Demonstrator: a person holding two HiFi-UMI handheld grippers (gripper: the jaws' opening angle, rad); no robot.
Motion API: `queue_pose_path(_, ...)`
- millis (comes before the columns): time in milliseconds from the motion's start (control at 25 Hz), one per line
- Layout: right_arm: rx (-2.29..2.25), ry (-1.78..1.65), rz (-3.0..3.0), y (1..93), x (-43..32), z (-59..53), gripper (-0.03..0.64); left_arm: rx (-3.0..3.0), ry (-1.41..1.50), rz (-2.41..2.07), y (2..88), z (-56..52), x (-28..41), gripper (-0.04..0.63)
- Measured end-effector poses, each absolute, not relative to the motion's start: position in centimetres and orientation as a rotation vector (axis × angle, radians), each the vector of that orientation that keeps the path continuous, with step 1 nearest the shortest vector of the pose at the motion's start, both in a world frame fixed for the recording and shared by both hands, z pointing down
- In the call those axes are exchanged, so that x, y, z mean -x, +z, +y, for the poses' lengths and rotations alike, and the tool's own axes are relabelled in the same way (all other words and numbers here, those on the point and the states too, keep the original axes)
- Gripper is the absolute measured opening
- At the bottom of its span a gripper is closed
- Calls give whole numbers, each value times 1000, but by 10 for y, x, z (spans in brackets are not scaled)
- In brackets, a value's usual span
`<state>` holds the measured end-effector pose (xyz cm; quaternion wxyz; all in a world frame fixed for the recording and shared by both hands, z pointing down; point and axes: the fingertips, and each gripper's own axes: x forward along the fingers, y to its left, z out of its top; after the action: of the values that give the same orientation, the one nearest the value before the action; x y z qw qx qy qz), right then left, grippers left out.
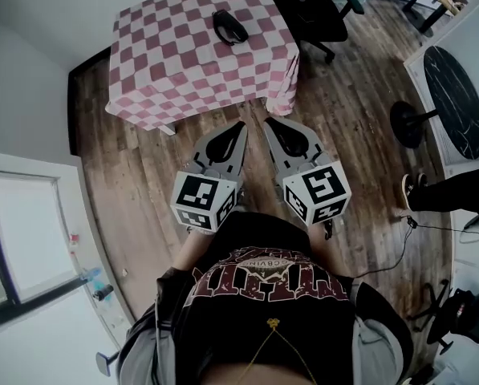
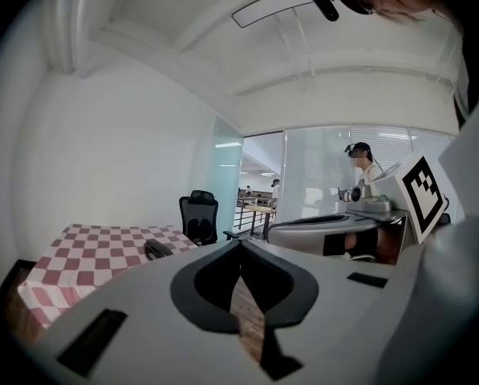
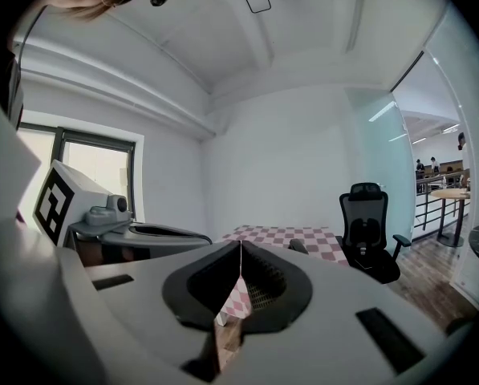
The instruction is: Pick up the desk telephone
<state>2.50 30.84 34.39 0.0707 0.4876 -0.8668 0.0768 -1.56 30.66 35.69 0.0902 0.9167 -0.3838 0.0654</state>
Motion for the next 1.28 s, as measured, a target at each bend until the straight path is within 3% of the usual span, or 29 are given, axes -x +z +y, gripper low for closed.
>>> queue_pose_path(1280,-1546,306,-2549,362,-13,163,18,-2704,222,-1034,380,161,25,9)
